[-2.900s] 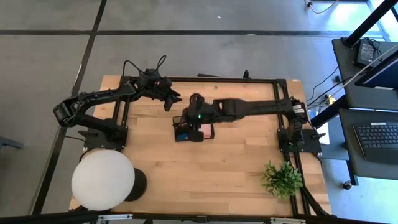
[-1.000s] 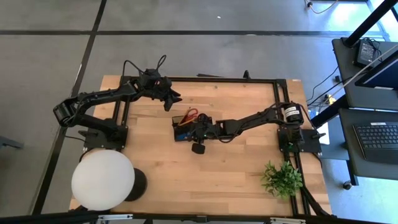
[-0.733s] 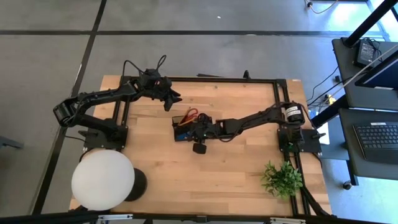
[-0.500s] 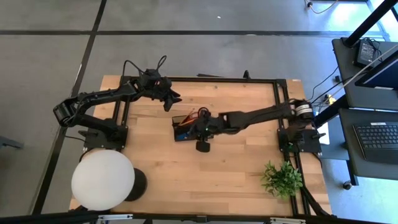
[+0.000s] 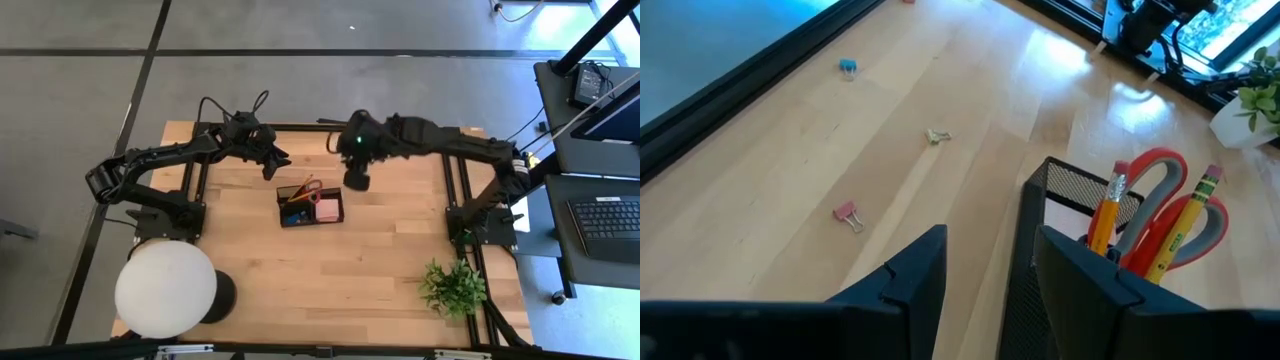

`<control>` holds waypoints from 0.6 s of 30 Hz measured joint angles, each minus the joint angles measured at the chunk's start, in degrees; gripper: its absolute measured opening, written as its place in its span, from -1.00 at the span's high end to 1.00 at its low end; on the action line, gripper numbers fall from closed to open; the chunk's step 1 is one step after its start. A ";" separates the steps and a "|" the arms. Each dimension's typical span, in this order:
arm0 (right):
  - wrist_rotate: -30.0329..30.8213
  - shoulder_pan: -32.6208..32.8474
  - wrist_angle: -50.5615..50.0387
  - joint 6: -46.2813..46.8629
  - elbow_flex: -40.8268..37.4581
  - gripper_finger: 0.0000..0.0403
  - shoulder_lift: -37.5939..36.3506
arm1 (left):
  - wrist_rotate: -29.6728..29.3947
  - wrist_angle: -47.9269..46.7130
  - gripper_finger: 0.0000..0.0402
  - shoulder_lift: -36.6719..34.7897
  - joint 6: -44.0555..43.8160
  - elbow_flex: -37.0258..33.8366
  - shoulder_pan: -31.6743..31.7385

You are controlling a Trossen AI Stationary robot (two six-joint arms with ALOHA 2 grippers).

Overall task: Pick and place office supplies into organizer
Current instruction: Put the yellow binder clip into the desk organizer

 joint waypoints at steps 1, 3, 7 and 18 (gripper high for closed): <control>0.02 -1.33 -0.71 -1.97 -0.02 0.38 0.11 | -0.02 0.02 0.27 0.00 0.02 0.01 0.00; -0.02 -3.74 -0.55 -5.63 -0.80 0.33 0.17 | -0.02 0.04 0.27 0.00 0.01 0.00 0.00; -0.26 -8.94 2.87 1.62 -3.50 0.22 1.46 | -0.02 0.02 0.27 -0.01 -0.10 0.01 0.00; -0.34 -14.36 5.23 18.29 -7.58 0.12 10.51 | -0.02 0.17 0.27 0.00 -0.71 0.01 0.00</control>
